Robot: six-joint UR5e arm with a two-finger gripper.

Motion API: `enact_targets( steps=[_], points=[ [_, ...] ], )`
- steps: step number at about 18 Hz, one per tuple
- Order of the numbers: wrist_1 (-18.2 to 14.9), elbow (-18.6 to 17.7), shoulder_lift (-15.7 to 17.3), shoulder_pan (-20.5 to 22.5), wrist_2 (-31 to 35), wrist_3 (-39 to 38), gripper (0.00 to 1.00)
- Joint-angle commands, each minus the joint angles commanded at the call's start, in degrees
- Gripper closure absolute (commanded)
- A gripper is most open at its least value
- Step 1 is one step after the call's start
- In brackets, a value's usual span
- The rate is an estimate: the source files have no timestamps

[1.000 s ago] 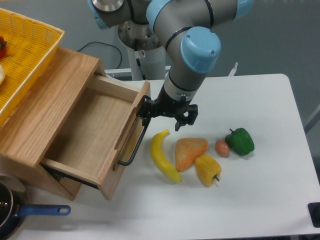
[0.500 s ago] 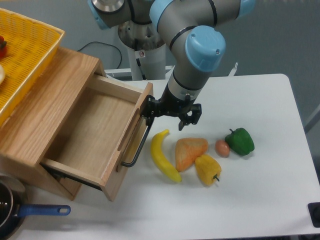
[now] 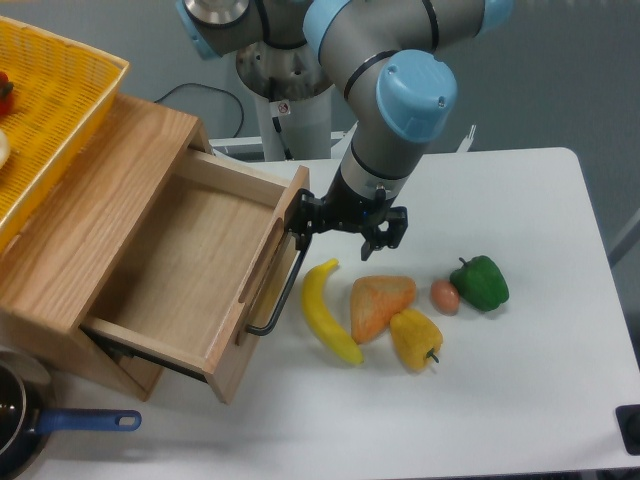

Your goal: Slide open the top drawer

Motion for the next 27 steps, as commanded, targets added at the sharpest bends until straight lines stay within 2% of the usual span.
enact_targets(
  steps=[27],
  points=[
    [-0.09, 0.26, 0.53, 0.97, -0.53, 0.0, 0.0]
  ],
)
